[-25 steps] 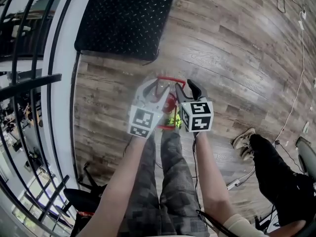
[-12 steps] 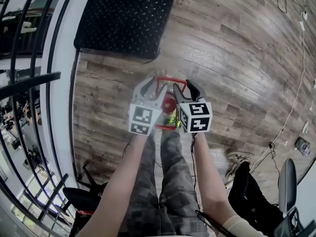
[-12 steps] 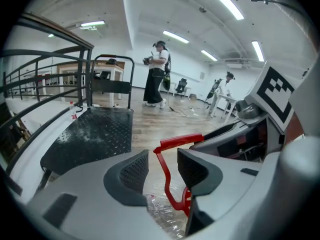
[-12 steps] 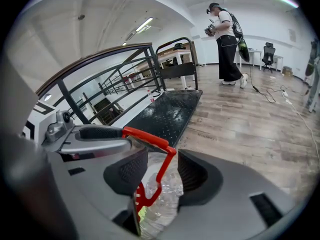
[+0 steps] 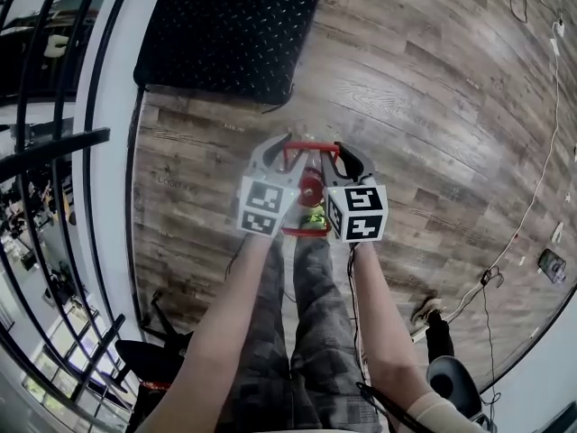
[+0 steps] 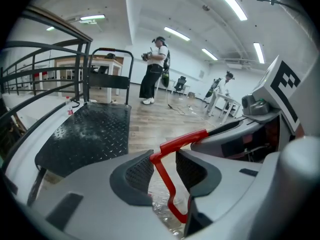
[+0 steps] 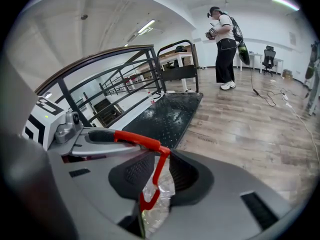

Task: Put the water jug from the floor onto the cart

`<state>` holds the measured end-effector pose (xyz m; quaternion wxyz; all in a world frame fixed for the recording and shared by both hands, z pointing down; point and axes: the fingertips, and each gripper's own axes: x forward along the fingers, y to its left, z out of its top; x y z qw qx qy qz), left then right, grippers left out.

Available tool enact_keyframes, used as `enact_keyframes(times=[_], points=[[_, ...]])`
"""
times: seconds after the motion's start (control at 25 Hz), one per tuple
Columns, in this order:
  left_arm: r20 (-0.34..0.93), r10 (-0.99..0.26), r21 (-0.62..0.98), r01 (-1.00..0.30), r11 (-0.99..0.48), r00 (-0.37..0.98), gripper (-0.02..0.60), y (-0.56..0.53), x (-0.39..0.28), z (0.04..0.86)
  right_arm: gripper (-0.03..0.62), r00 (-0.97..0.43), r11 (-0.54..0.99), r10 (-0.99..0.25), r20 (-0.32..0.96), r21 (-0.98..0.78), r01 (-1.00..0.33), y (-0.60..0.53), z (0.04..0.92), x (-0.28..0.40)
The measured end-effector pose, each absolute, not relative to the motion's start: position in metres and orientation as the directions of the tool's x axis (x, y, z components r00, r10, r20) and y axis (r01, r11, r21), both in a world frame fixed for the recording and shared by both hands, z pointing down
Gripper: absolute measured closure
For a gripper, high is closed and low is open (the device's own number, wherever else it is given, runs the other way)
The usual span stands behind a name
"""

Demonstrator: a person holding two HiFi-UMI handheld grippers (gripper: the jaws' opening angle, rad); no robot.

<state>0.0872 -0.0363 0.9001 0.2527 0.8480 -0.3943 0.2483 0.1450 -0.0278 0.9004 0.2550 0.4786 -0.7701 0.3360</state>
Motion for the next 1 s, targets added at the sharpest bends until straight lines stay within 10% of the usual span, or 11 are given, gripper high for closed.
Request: enact_keyframes(times=[1.0], points=[[0.602, -0.585, 0.173, -0.804, -0.569, 0.544, 0.512, -0.006, 0.068, 0.86, 0.526, -0.432, 0.326, -0.586, 0.685, -0.289, -0.9, -0.005, 0.86, 0.13]])
